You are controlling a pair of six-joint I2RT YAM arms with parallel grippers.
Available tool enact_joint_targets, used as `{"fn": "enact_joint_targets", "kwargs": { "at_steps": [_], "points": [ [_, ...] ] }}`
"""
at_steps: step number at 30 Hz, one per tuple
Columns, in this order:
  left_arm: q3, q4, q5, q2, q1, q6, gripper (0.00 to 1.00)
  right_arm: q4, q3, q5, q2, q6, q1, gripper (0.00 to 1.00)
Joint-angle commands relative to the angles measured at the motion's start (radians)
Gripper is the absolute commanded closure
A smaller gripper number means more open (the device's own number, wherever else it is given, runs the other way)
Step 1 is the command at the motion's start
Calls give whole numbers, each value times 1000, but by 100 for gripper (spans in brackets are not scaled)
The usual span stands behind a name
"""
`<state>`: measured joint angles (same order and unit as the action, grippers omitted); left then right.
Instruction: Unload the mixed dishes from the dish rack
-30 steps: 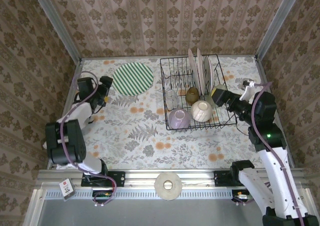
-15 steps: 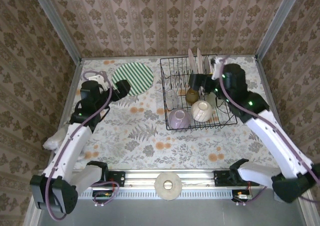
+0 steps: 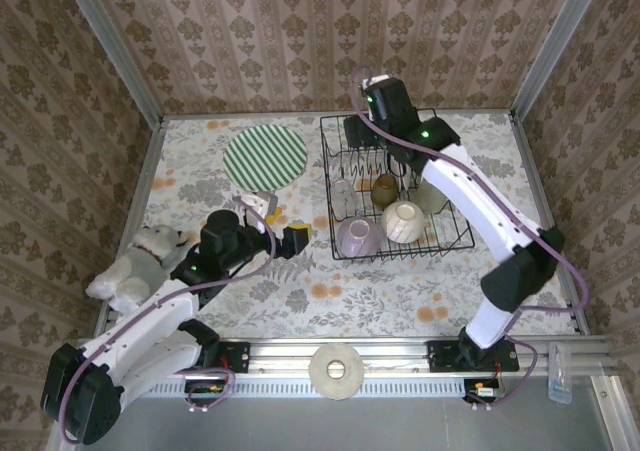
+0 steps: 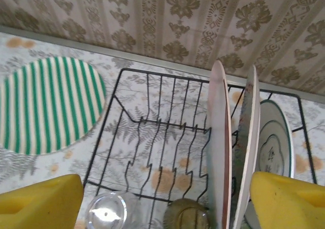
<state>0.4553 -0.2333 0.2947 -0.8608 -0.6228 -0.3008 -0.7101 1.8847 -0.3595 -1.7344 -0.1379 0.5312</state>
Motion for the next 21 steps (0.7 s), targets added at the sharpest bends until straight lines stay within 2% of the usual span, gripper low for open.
{"fn": "enact_joint_targets", "kwargs": {
  "at_steps": [1,4,12,21],
  "points": [
    [-63,-224,27,25,-12,52,0,-133,132,-89,-97,59,-3,17],
    [-136,-373,22,28,-14,43,0,-196,230,-69,-177,55,-22,19],
    [-270,-641,27,9,-18,54,0,-356,474,-68,-345,37,-61,25],
    [-279,-677,79,3,-55,54,0,-408,560,-64,-420,44,-85,29]
  ]
}}
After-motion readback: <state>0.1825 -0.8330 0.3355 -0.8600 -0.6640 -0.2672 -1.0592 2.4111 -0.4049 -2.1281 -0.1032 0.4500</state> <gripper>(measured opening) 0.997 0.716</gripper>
